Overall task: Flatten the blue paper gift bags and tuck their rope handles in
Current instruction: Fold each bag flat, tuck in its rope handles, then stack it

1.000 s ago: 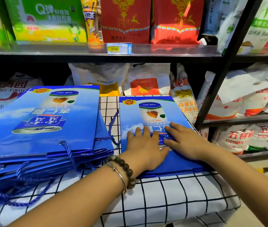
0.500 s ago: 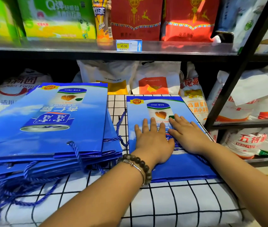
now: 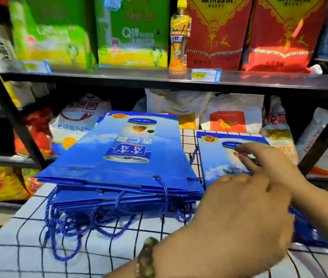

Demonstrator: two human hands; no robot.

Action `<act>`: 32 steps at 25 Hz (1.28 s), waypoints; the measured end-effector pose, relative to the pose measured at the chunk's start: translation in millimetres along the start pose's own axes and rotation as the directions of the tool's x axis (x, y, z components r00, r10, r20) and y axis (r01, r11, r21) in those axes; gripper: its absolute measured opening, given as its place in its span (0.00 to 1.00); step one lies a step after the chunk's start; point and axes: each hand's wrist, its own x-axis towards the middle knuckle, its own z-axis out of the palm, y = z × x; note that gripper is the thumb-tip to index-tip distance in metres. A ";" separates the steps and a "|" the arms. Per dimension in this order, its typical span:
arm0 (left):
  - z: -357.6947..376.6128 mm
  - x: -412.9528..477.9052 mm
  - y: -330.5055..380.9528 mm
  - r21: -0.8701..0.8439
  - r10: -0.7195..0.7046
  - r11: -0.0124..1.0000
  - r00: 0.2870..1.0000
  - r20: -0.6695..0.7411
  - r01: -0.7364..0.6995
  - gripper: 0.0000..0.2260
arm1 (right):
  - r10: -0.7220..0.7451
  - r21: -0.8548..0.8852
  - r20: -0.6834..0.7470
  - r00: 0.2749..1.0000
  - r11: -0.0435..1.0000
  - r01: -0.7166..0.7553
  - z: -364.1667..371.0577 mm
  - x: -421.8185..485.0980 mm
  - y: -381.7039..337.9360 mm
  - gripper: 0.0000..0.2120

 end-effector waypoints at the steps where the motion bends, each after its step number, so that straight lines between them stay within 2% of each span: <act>1: -15.4 -16.8 -12.4 -0.017 0.003 1.000 0.999 -0.051 -0.004 0.12 | -0.083 0.069 -0.070 0.994 0.994 0.087 -3.3 -1.3 -24.9 0.11; 3: -45.5 -44.8 -41.9 -0.019 -0.060 0.998 0.994 -0.086 0.059 0.12 | -0.322 0.179 -0.093 0.942 0.926 0.334 -10.3 -11.0 -78.4 0.11; 5: -68.9 -66.0 -71.7 -0.034 -0.168 0.986 0.980 -0.104 0.165 0.10 | -0.583 0.202 -0.021 0.812 0.793 0.575 -13.0 -20.8 -112.1 0.17; 6: -76.9 -75.8 -86.0 -0.028 -0.232 0.973 0.967 -0.108 0.230 0.09 | -0.646 0.216 0.020 0.763 0.748 0.628 -12.0 -22.5 -119.3 0.21; 9: -86.8 -96.2 -112.1 0.091 -0.358 0.923 0.922 -0.148 0.373 0.11 | -0.684 0.286 0.092 0.724 0.715 0.639 -10.0 -22.8 -118.7 0.23; 11: -83.6 -101.8 -118.8 0.070 -0.400 0.907 0.901 -0.169 0.416 0.12 | -0.714 0.212 0.125 0.689 0.697 0.685 -5.5 -23.6 -115.6 0.18; 13: -75.7 -104.9 -121.3 -0.010 -0.388 0.919 0.897 -0.211 0.395 0.11 | -0.738 0.129 0.143 0.659 0.674 0.727 -2.6 -21.9 -113.7 0.13; 16: -62.4 -106.5 -113.1 -0.092 -0.351 0.936 0.904 -0.242 0.339 0.11 | -0.741 0.092 0.075 0.667 0.671 0.735 -0.4 -20.4 -119.6 0.07; 19: -47.4 -105.2 -105.1 -0.114 -0.390 0.921 0.883 -0.262 0.373 0.15 | -0.660 0.280 -0.031 0.751 0.715 0.640 2.1 -15.0 -128.0 0.05; 20: -42.9 -103.8 -104.3 -0.092 -0.402 0.916 0.879 -0.258 0.391 0.16 | -0.651 0.303 -0.035 0.758 0.716 0.629 2.0 -13.2 -128.6 0.06; 23: -32.7 -103.1 -104.0 0.055 -0.355 0.921 0.889 -0.289 0.386 0.13 | -0.717 0.209 0.099 0.690 0.693 0.690 -0.8 -17.0 -121.6 0.07; 26: -28.9 -104.8 -105.6 0.045 -0.342 0.925 0.879 -0.334 0.377 0.12 | -0.744 0.068 0.048 0.666 0.668 0.741 4.4 -24.0 -111.1 0.09; 29: -26.4 -105.3 -98.5 0.107 -0.339 0.907 0.857 -0.389 0.407 0.14 | -0.717 0.077 -0.024 0.696 0.693 0.717 10.7 -26.5 -114.5 0.04; 32: -19.8 -104.0 -88.7 0.151 -0.355 0.889 0.860 -0.366 0.432 0.19 | -0.633 0.101 -0.100 0.768 0.761 0.641 9.5 -24.3 -121.4 0.06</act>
